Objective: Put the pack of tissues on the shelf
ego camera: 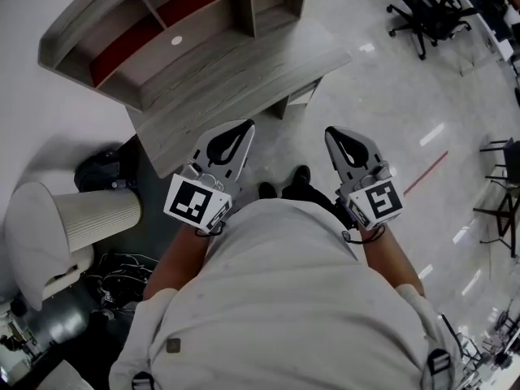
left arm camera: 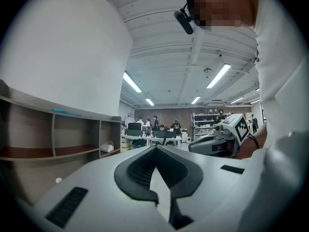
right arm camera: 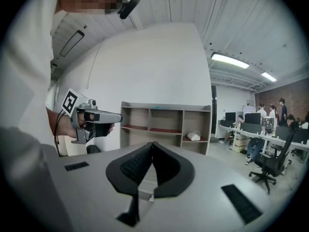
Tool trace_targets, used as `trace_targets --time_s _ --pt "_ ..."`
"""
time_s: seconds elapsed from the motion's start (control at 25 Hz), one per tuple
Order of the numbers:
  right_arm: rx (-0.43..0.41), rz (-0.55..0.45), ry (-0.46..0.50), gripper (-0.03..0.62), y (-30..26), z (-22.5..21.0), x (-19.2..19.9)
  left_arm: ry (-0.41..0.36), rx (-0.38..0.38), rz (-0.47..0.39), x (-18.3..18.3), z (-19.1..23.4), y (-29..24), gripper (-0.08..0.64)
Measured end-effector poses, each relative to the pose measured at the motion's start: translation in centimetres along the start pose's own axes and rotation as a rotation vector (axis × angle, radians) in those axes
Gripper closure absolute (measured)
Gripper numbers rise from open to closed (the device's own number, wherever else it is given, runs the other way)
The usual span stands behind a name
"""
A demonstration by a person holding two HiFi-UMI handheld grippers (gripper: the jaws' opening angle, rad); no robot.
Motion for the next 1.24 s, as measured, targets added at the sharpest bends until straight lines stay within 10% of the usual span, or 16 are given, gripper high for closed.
trace_targets --time_s 1.24 --pt "0.007 -0.029 0.016 0.572 2.1 0.9 -0.5 0.001 -0.005 -0.026 -0.5 -1.7 1.0 0.545"
Point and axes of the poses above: the fingertips, and each gripper's own axes: y backward along the fingers, z to its left, x out of its underside, the point moved 8 cm from there along y, backward along the fingers, and after that the axes turned 8 degrees about -z, right-handed, at the moved point
